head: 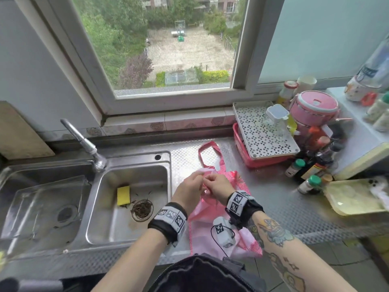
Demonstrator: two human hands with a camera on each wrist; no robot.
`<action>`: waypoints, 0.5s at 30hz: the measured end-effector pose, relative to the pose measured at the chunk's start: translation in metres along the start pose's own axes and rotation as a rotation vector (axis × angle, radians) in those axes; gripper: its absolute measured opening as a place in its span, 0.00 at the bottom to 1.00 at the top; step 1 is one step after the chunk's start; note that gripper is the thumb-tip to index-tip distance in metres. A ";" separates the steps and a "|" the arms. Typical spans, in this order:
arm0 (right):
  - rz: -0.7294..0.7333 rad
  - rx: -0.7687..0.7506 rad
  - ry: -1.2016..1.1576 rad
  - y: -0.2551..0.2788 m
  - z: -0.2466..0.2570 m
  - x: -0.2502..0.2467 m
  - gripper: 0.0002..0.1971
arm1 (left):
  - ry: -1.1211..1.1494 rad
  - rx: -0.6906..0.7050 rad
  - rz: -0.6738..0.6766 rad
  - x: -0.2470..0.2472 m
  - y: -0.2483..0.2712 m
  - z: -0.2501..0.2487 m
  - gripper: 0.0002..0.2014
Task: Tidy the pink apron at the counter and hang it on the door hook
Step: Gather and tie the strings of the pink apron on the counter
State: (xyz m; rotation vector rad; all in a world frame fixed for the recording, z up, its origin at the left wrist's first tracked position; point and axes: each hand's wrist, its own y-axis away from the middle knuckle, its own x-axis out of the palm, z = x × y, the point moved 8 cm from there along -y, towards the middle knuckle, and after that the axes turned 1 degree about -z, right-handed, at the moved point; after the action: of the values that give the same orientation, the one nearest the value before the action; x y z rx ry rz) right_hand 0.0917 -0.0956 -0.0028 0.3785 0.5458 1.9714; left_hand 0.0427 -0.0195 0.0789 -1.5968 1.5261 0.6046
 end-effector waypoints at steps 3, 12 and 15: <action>0.025 0.052 0.050 -0.004 -0.004 -0.003 0.05 | 0.019 -0.001 -0.037 0.003 0.002 0.005 0.06; 0.052 -0.186 0.098 0.007 0.011 -0.010 0.19 | 1.068 -0.945 0.126 0.032 0.014 0.059 0.09; 0.057 -0.304 0.293 0.012 0.020 -0.007 0.28 | 1.133 -1.007 0.134 0.036 0.018 0.064 0.08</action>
State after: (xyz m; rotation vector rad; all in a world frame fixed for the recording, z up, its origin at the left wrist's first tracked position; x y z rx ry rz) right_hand 0.0955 -0.1019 0.0207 -0.0870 0.4102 2.1395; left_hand 0.0429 0.0137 0.0109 -2.9344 2.3166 0.6002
